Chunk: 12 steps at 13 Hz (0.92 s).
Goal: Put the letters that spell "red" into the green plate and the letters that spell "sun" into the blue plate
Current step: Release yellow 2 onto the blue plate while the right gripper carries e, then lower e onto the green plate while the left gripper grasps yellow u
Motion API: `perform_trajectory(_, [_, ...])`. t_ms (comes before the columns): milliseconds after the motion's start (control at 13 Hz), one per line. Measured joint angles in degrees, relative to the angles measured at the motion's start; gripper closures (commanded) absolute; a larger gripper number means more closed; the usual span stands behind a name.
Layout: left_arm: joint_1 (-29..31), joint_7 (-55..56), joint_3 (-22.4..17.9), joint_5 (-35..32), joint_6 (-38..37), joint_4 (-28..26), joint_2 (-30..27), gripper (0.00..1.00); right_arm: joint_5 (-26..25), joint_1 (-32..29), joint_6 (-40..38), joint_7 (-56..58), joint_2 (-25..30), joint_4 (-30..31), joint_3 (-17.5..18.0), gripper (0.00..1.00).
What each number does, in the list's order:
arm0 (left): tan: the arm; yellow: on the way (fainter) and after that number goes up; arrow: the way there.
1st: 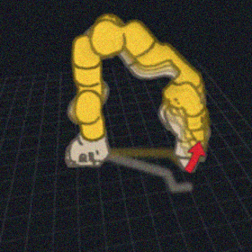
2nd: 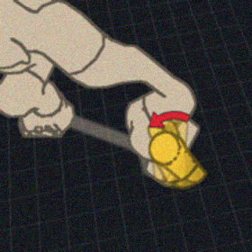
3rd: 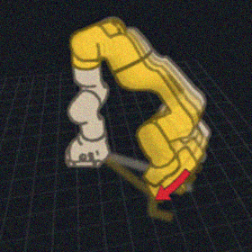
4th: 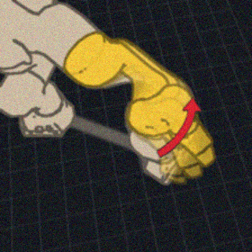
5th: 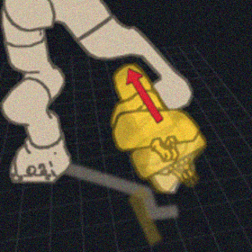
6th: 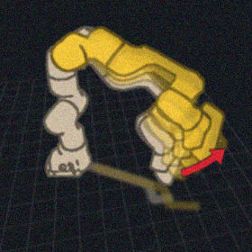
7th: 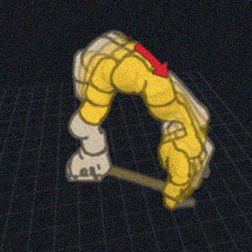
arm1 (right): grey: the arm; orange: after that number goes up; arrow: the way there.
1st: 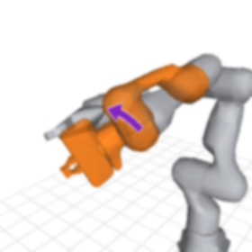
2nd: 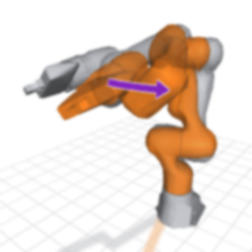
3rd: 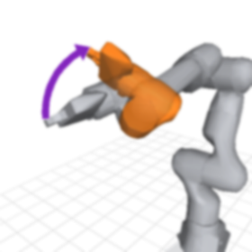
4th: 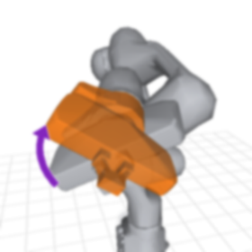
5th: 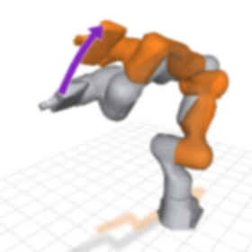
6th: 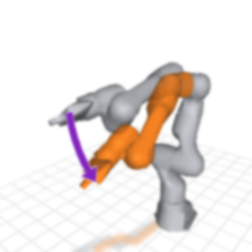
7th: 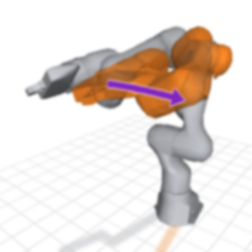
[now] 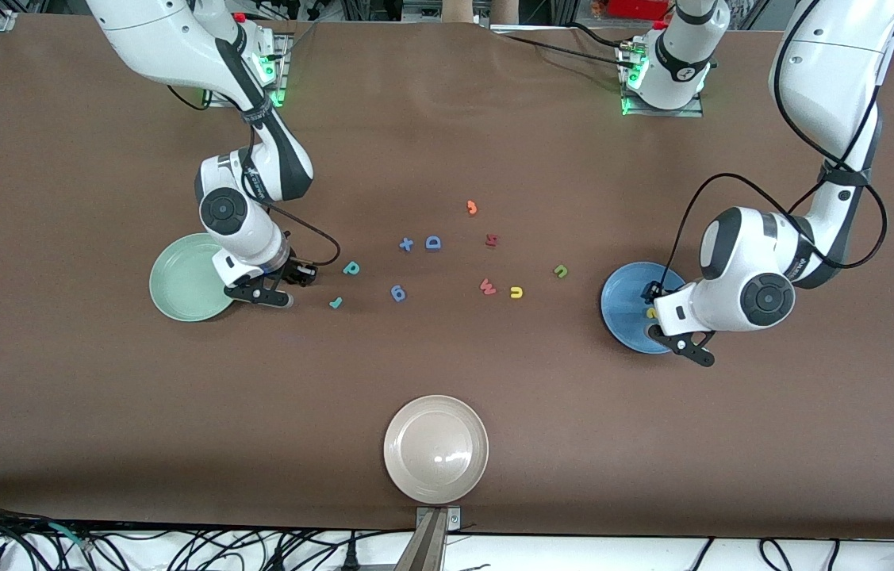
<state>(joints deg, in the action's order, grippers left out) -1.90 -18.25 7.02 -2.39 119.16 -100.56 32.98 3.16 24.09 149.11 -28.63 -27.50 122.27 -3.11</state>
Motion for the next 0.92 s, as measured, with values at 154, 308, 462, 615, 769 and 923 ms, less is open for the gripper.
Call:
perform_trajectory(154, [-0.18, 0.36, 1.47, 0.12, -0.20, 0.06, -0.11, 0.00, 0.00, 0.00, -0.27, 0.01, 0.10, -0.07, -0.03, 1.00])
perform_trajectory(308, [-0.34, 3.98, 4.57, 0.17, -1.11, 0.19, -0.35, 0.00, 0.00, 0.01, -5.31, 0.14, 1.58, -1.29, -0.80, 1.00])
perform_trajectory(462, [-0.77, 8.49, 8.18, 0.16, -1.34, 0.39, -0.68, 0.00, -0.01, 0.01, -15.04, 0.78, 5.91, -3.79, -2.75, 1.00])
perform_trajectory(615, [-2.98, 11.39, 10.17, 0.13, -1.58, 0.40, -1.39, 0.00, -0.03, -0.01, -24.61, 4.81, 10.55, -6.18, -6.27, 1.00])
perform_trajectory(769, [-8.04, 15.81, 10.60, -2.59, -2.25, 0.33, -2.38, 0.00, -0.03, -0.12, -29.26, 11.45, 13.25, -7.11, -10.87, 1.00])
perform_trajectory(923, [-12.58, 20.19, 10.74, -4.78, -2.40, 0.14, -2.68, 0.00, -0.03, -0.37, -29.86, 17.47, 13.68, -6.96, -14.83, 1.00])
